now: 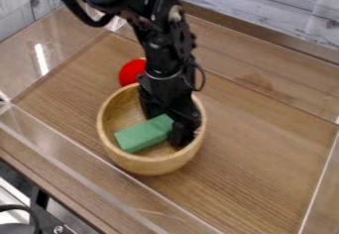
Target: Remove the green stick from the brown bowl and put it on the table
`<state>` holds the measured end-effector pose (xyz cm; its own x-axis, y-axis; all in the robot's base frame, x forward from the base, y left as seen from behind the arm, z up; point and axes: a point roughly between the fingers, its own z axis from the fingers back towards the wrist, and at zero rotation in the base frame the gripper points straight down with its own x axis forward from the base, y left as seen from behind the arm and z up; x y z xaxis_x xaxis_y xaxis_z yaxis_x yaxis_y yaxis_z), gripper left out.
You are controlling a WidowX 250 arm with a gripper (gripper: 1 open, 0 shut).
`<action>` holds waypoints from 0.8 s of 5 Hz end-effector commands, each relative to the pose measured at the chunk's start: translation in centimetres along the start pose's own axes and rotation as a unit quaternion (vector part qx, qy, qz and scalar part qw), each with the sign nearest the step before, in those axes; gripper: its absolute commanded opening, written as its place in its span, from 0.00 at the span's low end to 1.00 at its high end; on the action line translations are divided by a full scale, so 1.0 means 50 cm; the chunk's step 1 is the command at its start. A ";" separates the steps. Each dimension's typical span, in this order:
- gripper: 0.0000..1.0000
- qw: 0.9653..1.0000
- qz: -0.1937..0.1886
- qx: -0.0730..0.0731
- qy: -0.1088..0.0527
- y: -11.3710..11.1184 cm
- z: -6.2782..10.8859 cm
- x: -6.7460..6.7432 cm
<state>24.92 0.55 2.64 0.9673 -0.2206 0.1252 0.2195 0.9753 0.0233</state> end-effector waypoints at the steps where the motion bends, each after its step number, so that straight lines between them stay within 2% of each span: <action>1: 1.00 1.000 0.000 0.002 -0.015 -0.009 0.034 0.022; 2: 1.00 1.000 0.001 -0.001 -0.016 -0.006 0.056 0.035; 4: 1.00 0.999 -0.042 -0.013 -0.017 0.010 0.046 0.035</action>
<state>25.42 0.43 4.22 0.9454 -0.3052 0.1148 0.3079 0.9514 -0.0068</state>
